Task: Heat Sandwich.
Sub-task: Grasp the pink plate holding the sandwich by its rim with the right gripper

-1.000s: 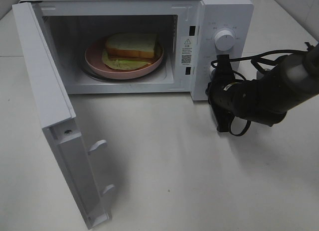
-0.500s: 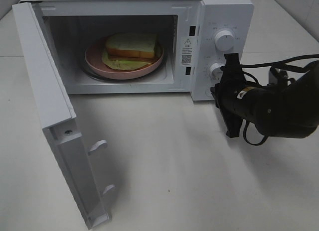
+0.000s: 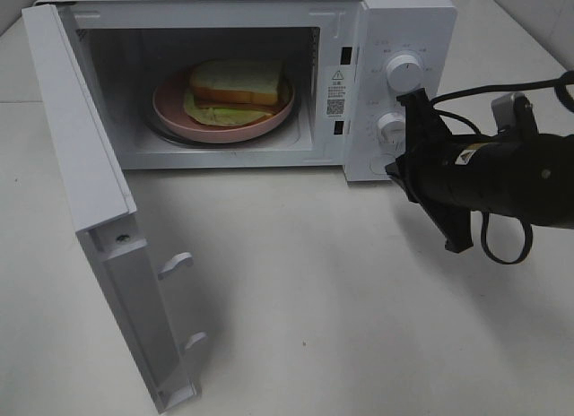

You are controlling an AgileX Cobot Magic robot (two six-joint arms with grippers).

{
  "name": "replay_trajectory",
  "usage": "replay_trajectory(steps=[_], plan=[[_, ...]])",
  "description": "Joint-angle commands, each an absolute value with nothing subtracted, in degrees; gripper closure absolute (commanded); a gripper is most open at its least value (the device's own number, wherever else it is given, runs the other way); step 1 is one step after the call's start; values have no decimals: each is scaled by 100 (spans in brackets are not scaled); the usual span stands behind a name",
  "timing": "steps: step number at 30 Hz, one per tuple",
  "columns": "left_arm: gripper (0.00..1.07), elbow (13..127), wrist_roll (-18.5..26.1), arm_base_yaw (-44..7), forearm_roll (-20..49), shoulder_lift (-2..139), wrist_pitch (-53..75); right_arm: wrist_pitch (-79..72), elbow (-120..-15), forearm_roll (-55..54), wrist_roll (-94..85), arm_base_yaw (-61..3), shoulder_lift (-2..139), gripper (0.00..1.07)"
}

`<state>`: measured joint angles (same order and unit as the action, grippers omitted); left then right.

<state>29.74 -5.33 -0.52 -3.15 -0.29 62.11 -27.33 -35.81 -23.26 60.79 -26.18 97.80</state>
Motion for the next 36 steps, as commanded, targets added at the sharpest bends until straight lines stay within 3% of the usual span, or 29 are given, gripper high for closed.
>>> replay_trajectory(steps=[1, 12, 21, 36], plan=[[9, 2974, -533, -74, -298, -120, 6142, -2320, -3575, -2269, 5460, -2636, 9523, 103], [9, 2974, -533, -74, -298, -120, 6142, -928, -3621, -2309, 3272, -2584, 8755, 100], [9, 2974, -533, -74, -298, -120, 6142, 917, -4354, -2223, 1879, -2263, 8732, 96], [9, 2974, -533, -74, -298, -120, 6142, 2871, -5323, -957, 842, -2263, 8732, 92]])
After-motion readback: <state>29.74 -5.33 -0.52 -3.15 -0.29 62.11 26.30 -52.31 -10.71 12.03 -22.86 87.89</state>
